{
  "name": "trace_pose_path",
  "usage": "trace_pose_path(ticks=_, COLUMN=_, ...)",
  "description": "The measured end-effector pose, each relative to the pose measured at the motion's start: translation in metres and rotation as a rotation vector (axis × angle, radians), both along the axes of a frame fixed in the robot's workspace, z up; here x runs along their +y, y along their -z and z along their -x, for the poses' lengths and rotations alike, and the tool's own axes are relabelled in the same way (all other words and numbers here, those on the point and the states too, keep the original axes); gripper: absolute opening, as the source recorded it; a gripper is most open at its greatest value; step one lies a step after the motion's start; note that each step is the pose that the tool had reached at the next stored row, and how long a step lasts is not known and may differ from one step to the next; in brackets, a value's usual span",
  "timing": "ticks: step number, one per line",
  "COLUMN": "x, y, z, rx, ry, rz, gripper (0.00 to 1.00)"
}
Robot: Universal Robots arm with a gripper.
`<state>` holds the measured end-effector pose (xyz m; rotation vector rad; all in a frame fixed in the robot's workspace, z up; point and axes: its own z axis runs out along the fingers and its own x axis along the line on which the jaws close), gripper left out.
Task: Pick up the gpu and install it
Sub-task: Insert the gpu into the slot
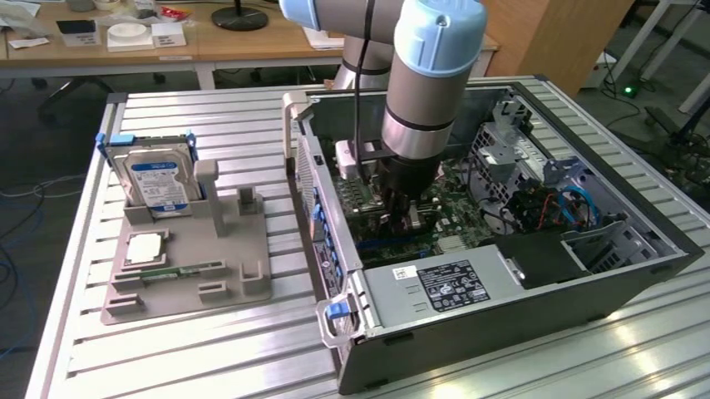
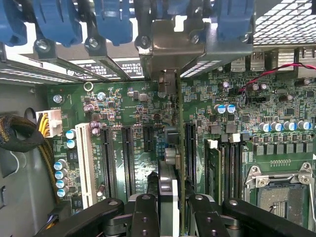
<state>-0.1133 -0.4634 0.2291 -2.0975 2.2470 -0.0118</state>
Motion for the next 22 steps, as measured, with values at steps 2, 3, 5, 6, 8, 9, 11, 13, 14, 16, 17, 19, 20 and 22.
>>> trace_pose_path(ticks=2, x=0.0, y=0.0, z=0.0, rx=0.0, ry=0.0, rz=0.0, gripper=0.28)
trace_pose_path(ticks=3, x=0.0, y=0.0, z=0.0, rx=0.0, ry=0.0, rz=0.0, gripper=0.28)
trace_pose_path(ticks=5, x=0.0001, y=-0.0002, z=0.0, rx=-0.0002, ry=0.0, rz=-0.0003, gripper=0.28)
trace_pose_path(ticks=6, x=0.0001, y=-0.0002, z=0.0, rx=-0.0002, ry=0.0, rz=-0.0004, gripper=0.28)
trace_pose_path(ticks=8, x=0.0, y=-0.0004, z=0.0, rx=-0.0001, ry=0.0, rz=0.0, gripper=0.28)
trace_pose_path(ticks=9, x=0.0, y=-0.0004, z=0.0, rx=-0.0001, ry=0.0, rz=0.0, gripper=0.28)
trace_pose_path(ticks=11, x=0.0, y=-0.0004, z=0.0, rx=0.0, ry=0.0, rz=0.0, gripper=0.28)
trace_pose_path(ticks=13, x=0.0, y=-0.0004, z=0.0, rx=0.0001, ry=0.0, rz=0.0002, gripper=0.28)
trace_pose_path(ticks=14, x=0.0, y=-0.0002, z=0.0001, rx=0.0005, ry=0.0, rz=0.0002, gripper=0.28)
trace_pose_path(ticks=16, x=0.0, y=0.0001, z=0.0001, rx=0.0016, ry=-0.001, rz=0.0001, gripper=0.28)
trace_pose_path(ticks=17, x=0.0, y=0.0002, z=0.0, rx=0.002, ry=-0.002, rz=0.0002, gripper=0.28)
trace_pose_path(ticks=19, x=-0.0001, y=0.0006, z=0.0, rx=0.0026, ry=-0.003, rz=0.0003, gripper=0.28)
trace_pose_path(ticks=20, x=0.0, y=0.0008, z=0.0, rx=0.0027, ry=-0.003, rz=0.0002, gripper=0.28)
trace_pose_path(ticks=22, x=0.0, y=0.0012, z=0.0, rx=0.0029, ry=-0.003, rz=0.0, gripper=0.28)
